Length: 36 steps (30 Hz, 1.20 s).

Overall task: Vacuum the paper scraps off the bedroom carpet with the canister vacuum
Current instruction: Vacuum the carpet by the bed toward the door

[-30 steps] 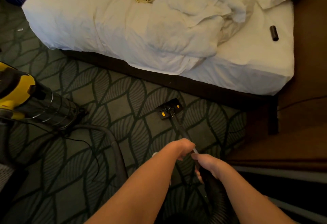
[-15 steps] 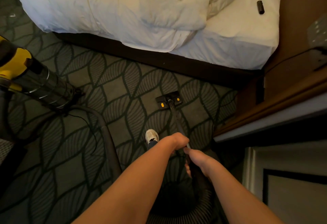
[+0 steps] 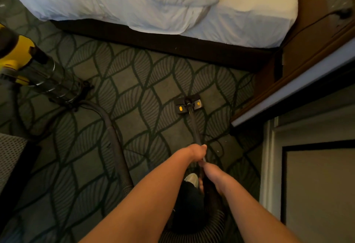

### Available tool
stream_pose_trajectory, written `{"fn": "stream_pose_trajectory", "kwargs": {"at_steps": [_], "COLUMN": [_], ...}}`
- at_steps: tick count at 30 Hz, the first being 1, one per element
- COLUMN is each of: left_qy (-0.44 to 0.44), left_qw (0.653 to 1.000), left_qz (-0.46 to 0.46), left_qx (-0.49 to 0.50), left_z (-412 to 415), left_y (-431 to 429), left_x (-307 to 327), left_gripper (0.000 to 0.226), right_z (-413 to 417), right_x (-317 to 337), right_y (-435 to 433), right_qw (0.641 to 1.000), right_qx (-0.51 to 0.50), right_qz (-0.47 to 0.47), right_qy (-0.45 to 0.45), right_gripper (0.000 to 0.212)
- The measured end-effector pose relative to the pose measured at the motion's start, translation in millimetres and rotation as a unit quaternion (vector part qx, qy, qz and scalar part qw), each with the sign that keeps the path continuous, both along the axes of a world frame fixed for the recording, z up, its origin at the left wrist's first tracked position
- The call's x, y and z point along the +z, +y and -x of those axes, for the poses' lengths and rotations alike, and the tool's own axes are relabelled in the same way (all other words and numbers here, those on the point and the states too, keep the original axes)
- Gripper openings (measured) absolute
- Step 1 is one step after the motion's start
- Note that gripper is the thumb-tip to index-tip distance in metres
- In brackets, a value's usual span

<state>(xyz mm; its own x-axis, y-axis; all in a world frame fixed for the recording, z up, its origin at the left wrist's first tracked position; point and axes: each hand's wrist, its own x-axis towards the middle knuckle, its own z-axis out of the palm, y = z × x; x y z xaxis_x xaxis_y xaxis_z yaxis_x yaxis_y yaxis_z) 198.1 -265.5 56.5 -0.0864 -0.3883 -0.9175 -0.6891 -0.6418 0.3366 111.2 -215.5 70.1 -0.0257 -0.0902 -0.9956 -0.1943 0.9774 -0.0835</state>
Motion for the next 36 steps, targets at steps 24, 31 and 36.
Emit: {"fn": "stream_pose_trajectory", "kwargs": {"at_steps": [24,31,36], "left_qy": [0.027,0.038,0.043], "left_qw": [0.964,0.962,0.962], "left_qz": [-0.008,-0.031,-0.058], "left_qx": [-0.264,-0.269,-0.263], "left_z": [-98.2,-97.1,-89.7], "left_y": [200.2,244.4,284.7], "left_x": [-0.2,-2.8,2.0], "left_gripper": [0.054,0.055,0.059], "right_z": [-112.3,-112.1,-104.0], "right_x": [-4.3,0.6,7.6], "right_y": [242.4,293.4,338.5], "right_qw": [0.981,0.982,0.977], "right_qx": [-0.191,-0.186,-0.210], "right_qz": [-0.025,-0.013,-0.027], "right_qy": [0.003,0.010,0.012], "right_gripper": [0.052,0.051,0.044]}}
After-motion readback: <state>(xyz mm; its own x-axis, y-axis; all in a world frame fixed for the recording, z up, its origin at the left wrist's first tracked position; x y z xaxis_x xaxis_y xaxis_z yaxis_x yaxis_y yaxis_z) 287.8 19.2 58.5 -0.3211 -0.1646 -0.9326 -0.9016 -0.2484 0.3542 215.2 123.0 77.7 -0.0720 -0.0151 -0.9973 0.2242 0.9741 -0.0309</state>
